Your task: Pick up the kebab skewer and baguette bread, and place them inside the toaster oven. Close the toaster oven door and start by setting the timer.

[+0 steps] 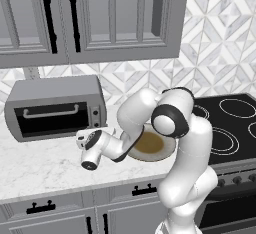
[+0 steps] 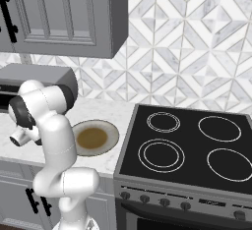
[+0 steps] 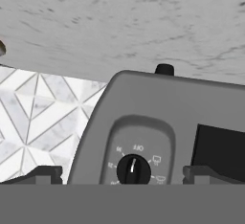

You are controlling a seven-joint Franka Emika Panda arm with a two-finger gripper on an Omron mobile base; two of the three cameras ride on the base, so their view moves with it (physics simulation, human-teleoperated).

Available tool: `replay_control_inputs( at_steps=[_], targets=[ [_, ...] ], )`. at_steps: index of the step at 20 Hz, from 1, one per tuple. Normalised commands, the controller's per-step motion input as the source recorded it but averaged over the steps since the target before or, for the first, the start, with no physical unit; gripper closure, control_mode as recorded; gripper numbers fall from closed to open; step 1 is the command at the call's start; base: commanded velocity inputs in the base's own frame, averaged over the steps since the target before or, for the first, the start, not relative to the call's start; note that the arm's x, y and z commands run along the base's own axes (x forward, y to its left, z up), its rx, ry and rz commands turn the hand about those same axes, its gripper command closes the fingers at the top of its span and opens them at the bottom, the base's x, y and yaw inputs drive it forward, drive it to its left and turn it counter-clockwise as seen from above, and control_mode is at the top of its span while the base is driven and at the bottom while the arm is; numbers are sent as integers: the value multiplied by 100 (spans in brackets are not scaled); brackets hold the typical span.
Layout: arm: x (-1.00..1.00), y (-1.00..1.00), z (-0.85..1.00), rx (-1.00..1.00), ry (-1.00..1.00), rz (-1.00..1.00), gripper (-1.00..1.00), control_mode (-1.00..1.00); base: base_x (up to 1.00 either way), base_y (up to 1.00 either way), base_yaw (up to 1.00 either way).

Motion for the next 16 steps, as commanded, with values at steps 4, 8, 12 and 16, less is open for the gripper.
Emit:
replay_control_inputs(
  at_steps=[4,8,12,16],
  targets=[
    [7,0,0,0,0,0,-100,-100,0,0,0],
    [3,0,0,0,0,0,-100,-100,0,0,0],
    [0,0,0,0,0,0,-100,-100,0,0,0],
    [0,0,0,0,0,0,-100,-100,0,0,0]
  ],
)
